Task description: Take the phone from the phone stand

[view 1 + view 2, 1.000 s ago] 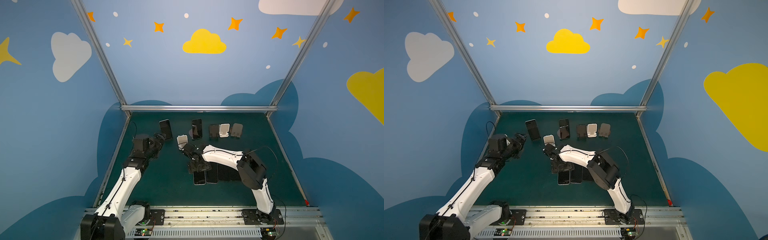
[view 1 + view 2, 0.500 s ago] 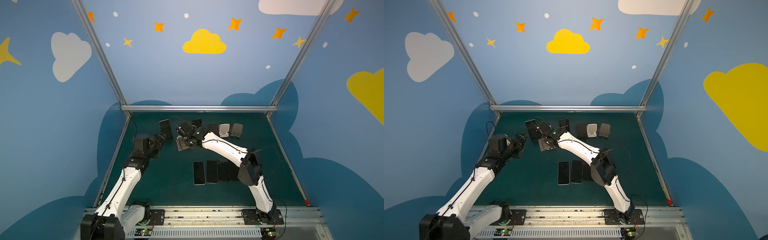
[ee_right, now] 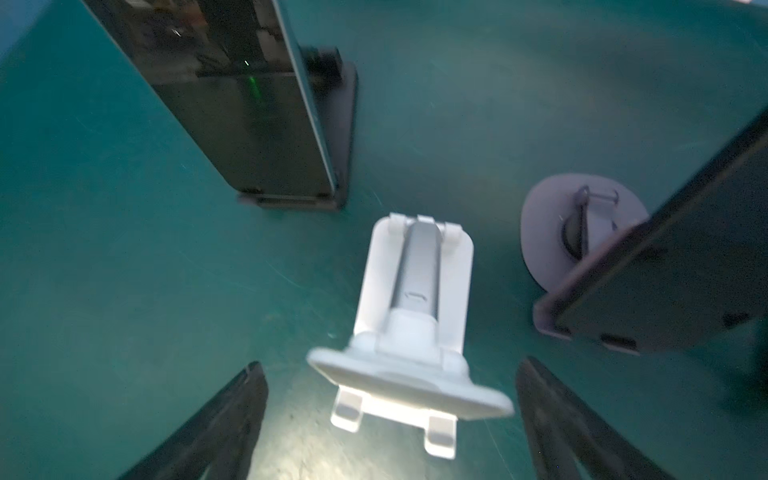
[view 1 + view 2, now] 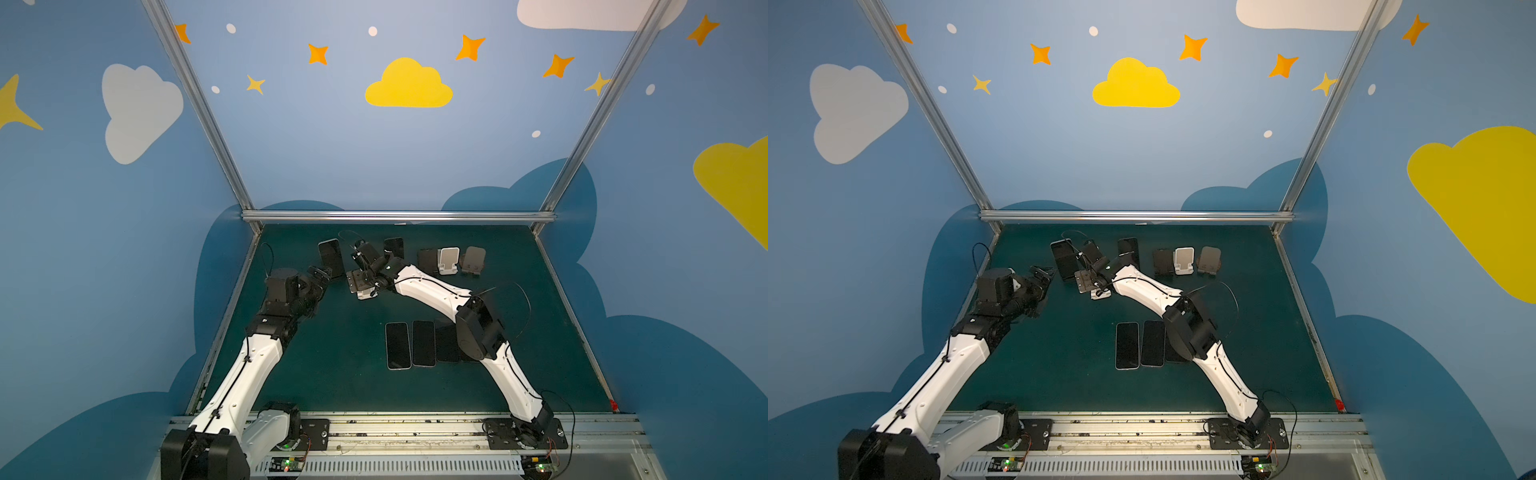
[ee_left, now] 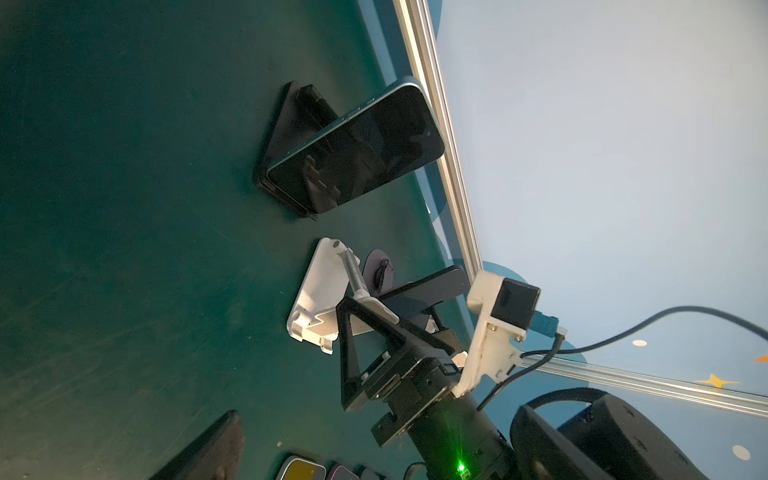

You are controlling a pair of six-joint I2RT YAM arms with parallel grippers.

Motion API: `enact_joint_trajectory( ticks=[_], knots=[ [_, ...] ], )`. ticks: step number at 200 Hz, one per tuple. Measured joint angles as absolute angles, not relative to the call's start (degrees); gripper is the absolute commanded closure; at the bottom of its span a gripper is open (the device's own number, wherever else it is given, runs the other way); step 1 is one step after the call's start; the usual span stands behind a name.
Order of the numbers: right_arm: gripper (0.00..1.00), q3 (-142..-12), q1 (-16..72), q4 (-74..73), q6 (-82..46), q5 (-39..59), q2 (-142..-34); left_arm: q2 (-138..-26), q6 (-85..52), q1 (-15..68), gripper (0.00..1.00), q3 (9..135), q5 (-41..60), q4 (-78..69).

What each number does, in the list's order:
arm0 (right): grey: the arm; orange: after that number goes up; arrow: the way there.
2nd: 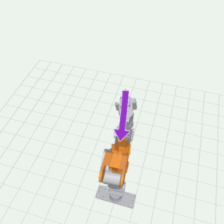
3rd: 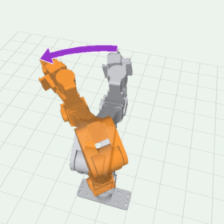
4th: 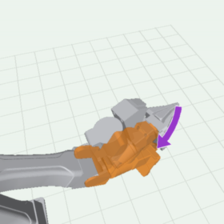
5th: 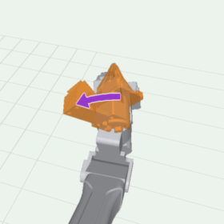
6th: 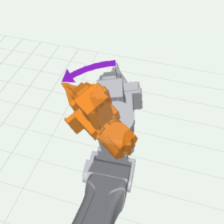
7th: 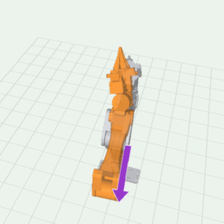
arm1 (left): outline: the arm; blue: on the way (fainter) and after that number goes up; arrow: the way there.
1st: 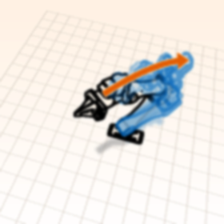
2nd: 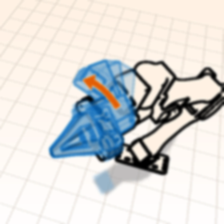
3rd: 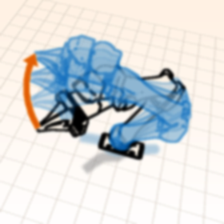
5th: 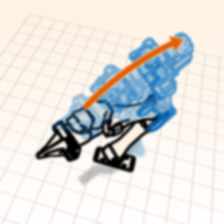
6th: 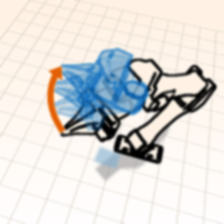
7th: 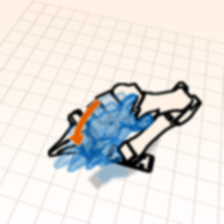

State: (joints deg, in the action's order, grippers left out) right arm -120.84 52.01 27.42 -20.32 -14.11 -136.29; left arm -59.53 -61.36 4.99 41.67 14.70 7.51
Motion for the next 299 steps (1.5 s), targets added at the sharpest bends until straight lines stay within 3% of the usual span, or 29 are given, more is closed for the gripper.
enact_joint_trajectory(
  ticks=[48,104,143,200,258,299],
  knots=[
    [0.21,-121.7,51.8,24.6,-21.7,-15.2,-139.5,-59.5,-61.4,4.9,0.00,41.7,14.7,7.5],
    [0.13,-120.4,51.9,23.8,-22.3,-16.7,-139.9,-59.5,-61.4,4.8,0.00,41.7,14.8,7.5],
    [0.32,-119.2,52.1,23.7,-22.4,-17.6,-139.9,-59.5,-61.4,4.6,0.00,41.7,14.8,7.5],
    [0.36,-116.9,53.5,22.9,-21.1,-19.8,-137.5,-59.5,-61.5,4.5,0.00,41.7,14.9,7.5],
    [0.37,-109.8,54.5,21.1,-20.3,-21.9,-128.2,-59.4,-61.5,4.5,0.00,41.7,14.9,7.5],
    [0.37,-95.9,54.2,18.9,-21.0,-24.0,-115.0,-59.2,-61.6,4.5,0.00,41.7,15.1,7.5]
  ],
)
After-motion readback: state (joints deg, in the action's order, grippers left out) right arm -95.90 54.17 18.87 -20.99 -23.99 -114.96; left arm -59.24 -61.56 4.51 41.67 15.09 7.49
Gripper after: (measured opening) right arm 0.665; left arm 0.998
